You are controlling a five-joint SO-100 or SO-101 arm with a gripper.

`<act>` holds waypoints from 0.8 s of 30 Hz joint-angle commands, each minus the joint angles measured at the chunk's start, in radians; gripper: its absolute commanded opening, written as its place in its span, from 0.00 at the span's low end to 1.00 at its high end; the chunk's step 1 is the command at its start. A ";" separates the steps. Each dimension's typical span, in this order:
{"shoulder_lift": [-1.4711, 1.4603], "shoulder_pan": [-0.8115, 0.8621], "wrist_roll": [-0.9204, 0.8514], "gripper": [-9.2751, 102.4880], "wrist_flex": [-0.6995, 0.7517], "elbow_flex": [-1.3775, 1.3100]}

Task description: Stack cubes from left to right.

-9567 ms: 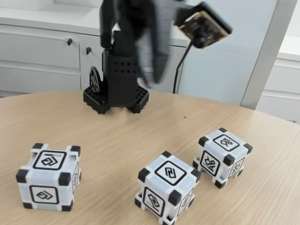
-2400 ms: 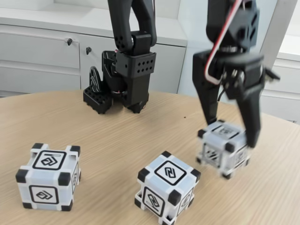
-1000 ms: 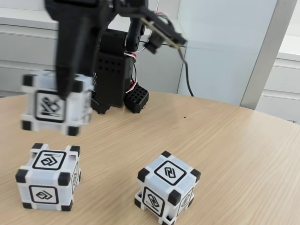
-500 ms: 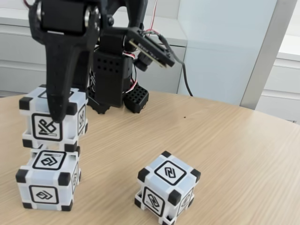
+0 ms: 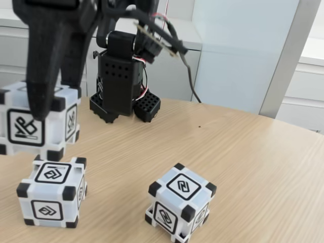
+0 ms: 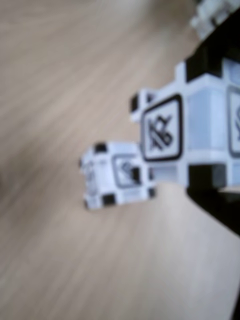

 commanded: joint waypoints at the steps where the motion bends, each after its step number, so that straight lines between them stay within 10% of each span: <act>1: -0.017 -0.006 0.006 0.08 -0.005 -0.061; 24: -0.158 -0.006 -0.077 0.08 -0.003 -0.046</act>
